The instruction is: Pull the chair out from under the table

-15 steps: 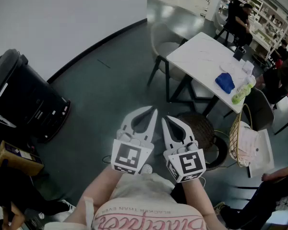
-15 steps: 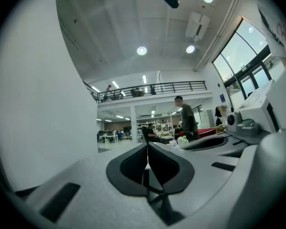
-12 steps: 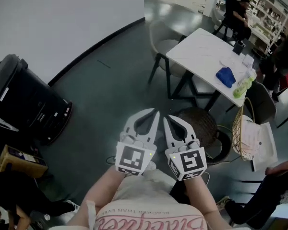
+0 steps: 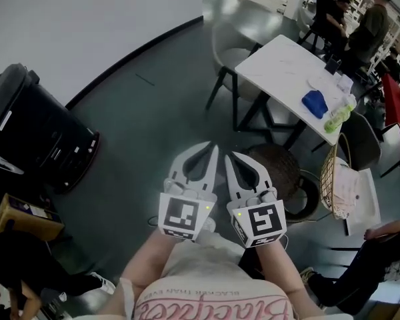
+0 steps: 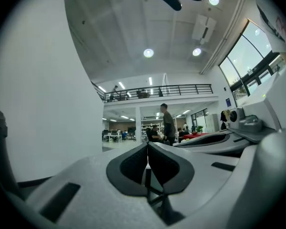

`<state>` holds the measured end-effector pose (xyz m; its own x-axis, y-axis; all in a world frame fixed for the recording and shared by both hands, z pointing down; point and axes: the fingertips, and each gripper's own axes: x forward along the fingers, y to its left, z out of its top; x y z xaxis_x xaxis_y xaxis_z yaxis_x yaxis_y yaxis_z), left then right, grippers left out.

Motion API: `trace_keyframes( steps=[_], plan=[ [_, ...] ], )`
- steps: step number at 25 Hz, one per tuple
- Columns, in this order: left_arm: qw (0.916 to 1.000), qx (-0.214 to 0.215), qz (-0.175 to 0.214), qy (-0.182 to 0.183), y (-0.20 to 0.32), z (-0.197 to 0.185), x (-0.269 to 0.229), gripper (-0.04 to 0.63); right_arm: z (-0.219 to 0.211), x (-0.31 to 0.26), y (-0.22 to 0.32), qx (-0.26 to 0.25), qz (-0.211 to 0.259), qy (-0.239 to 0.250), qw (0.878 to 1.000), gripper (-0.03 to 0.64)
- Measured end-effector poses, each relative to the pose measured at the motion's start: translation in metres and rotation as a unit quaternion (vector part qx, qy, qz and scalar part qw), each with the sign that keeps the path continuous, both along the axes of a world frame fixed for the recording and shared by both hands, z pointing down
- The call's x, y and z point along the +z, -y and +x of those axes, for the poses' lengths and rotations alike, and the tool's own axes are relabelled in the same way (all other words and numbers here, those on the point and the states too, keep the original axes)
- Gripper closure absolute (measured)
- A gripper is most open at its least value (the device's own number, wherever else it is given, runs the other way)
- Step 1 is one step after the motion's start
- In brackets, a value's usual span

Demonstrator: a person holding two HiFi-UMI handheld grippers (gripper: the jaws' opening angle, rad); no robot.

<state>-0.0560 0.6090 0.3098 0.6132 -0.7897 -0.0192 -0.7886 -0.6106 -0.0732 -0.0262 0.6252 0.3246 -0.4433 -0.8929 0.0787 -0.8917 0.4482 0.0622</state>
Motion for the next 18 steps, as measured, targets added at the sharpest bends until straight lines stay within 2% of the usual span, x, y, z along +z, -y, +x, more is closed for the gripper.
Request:
trace_keyframes(
  steps=[6,18],
  plan=[
    [1.0,0.003,-0.001,0.002,0.023,-0.005,-0.003,0.591,-0.001,-0.004,0.022,0.01,0.001,0.001,1.0,0.615],
    [0.9998,-0.019,-0.002,-0.007,0.075,0.0,-0.006,0.591,0.003,-0.007,0.073,-0.015,0.0,-0.006,1.0,0.614]
  ],
)
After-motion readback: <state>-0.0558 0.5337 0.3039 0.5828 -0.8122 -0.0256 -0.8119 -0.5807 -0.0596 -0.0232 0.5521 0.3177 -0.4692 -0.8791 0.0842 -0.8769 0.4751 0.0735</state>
